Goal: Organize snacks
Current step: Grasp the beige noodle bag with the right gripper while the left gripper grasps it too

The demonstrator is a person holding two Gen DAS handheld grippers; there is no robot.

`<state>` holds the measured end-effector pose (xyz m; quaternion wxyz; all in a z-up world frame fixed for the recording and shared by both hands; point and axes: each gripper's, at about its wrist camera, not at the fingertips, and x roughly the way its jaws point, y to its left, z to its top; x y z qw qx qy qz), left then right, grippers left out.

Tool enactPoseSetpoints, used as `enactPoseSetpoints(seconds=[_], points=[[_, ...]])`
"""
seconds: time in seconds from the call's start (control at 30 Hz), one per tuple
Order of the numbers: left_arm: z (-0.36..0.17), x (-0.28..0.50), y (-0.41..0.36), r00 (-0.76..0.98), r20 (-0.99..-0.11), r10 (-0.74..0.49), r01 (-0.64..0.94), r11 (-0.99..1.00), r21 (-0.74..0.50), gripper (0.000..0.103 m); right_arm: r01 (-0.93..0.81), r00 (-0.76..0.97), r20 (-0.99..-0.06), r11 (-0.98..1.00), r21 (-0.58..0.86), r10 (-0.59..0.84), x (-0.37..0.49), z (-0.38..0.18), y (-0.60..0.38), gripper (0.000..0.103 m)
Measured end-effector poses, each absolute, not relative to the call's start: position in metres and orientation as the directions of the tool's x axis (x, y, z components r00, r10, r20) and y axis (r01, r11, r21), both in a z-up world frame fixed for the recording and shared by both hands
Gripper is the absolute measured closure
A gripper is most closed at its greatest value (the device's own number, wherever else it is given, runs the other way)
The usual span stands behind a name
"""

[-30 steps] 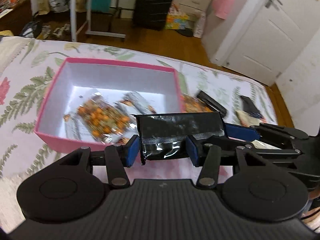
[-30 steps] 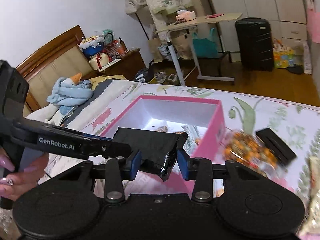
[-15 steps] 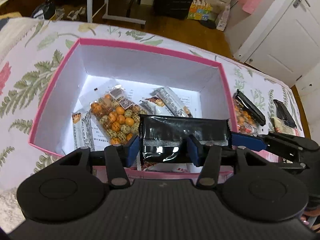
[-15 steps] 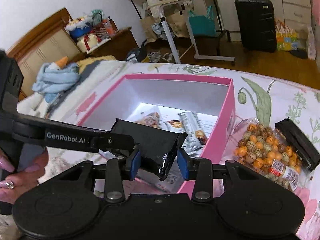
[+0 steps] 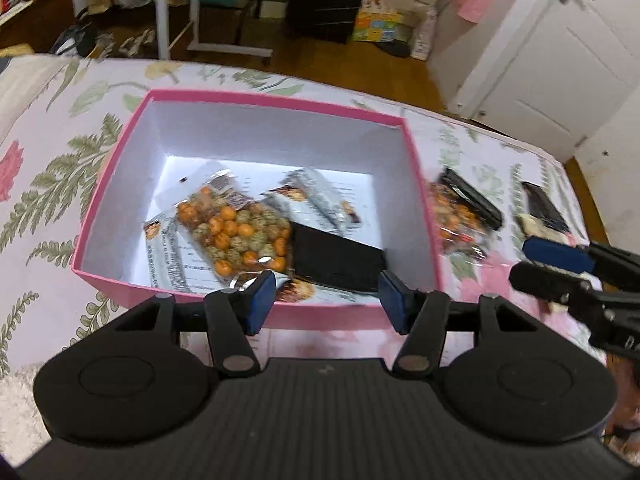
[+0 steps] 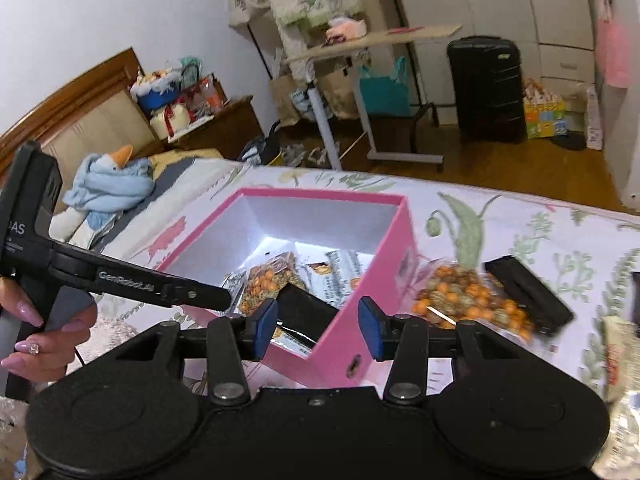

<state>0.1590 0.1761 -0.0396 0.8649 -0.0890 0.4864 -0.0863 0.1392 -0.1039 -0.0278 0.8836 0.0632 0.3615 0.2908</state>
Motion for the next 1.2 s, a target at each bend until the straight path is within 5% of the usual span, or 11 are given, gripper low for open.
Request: enactPoseSetpoints(seconds=[0.37, 0.57, 0.8, 1.2], points=[[0.003, 0.132, 0.105, 0.489, -0.785, -0.379, 0.280, 0.921, -0.270, 0.047, -0.376, 0.669, -0.587, 0.889, 0.261, 0.455, 0.086, -0.013, -0.192, 0.031], [0.001, 0.134, 0.047, 0.456, -0.769, -0.447, 0.371, 0.881, -0.292, 0.047, -0.315, 0.667, -0.640, 0.923, 0.222, 0.382, 0.078, -0.025, -0.233, 0.030], [-0.032, 0.152, -0.028, 0.428, -0.733, -0.528, 0.435, 0.832, -0.345, 0.047, -0.257, 0.694, -0.641, 0.944, 0.204, 0.328, 0.087, -0.059, -0.291, 0.007], [-0.127, 0.221, -0.143, 0.380, -0.734, -0.563, 0.397, 0.816, -0.421, 0.047, -0.106, 0.598, -0.735, 0.940, 0.323, 0.320, 0.157, -0.145, -0.381, 0.006]])
